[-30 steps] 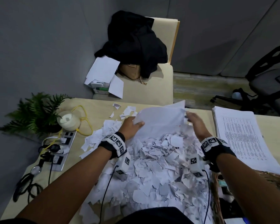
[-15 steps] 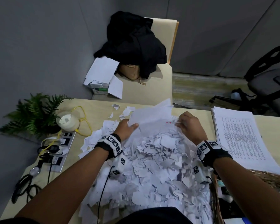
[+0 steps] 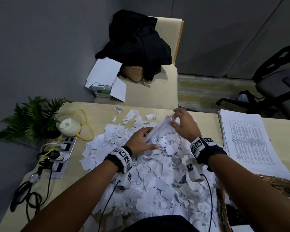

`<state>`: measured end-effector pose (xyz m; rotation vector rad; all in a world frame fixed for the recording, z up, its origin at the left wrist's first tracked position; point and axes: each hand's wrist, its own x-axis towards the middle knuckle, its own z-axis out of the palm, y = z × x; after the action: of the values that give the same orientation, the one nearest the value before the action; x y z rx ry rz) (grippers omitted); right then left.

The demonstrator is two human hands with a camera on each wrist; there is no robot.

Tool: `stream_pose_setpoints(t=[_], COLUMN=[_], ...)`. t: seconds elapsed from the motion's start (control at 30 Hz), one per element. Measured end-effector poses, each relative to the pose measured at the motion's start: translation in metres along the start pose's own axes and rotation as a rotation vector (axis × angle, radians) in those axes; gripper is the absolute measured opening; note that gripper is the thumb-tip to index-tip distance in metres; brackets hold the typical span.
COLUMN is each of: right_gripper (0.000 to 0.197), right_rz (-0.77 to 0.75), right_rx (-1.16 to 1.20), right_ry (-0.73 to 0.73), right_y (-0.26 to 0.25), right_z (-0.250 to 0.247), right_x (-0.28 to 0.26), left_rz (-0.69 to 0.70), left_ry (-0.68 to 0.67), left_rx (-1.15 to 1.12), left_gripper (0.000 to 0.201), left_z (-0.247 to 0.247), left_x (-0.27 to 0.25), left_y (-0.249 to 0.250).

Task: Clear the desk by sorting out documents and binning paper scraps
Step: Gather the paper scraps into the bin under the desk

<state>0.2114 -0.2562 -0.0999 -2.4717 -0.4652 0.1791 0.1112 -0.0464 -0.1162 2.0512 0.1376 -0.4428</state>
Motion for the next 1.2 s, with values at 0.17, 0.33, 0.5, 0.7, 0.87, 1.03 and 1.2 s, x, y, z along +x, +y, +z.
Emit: stream_pose_setpoints(t=[0.17, 0.33, 0.5, 0.7, 0.87, 1.03, 1.2], right_gripper=[0.018, 0.082, 0.071, 0.034, 0.036, 0.026, 0.044], right_rz=[0.044, 0.267, 0.385, 0.196, 0.029, -0.111, -0.102], right_rx=[-0.134, 0.210, 0.576, 0.663, 0.612, 0.549, 0.615], right_ry=[0.039, 0.208, -0.132, -0.098, -0.064, -0.131, -0.242], right_y=[0.004, 0.019, 0.022, -0.022, -0.076, -0.125, -0.144], right_z=[-0.003, -0.012, -0.013, -0.017, -0.016, -0.006, 0.043], right_x=[0.002, 0.005, 0.008, 0.008, 0.013, 0.015, 0.013], left_rz=[-0.013, -0.101, -0.046, 0.068, 0.140, 0.253, 0.203], left_ry=[0.214, 0.350, 0.312, 0.432, 0.583, 0.698, 0.756], left_rx=[0.006, -0.338, -0.478, -0.573, -0.641, -0.711, -0.850], left_gripper=[0.024, 0.019, 0.013, 0.014, 0.015, 0.039, 0.039], left_z=[0.009, -0.011, -0.035, -0.073, -0.115, -0.150, -0.153], left_x=[0.014, 0.018, 0.007, -0.016, -0.049, -0.091, -0.124], left_y=[-0.001, 0.004, 0.009, 0.023, 0.018, -0.002, -0.032])
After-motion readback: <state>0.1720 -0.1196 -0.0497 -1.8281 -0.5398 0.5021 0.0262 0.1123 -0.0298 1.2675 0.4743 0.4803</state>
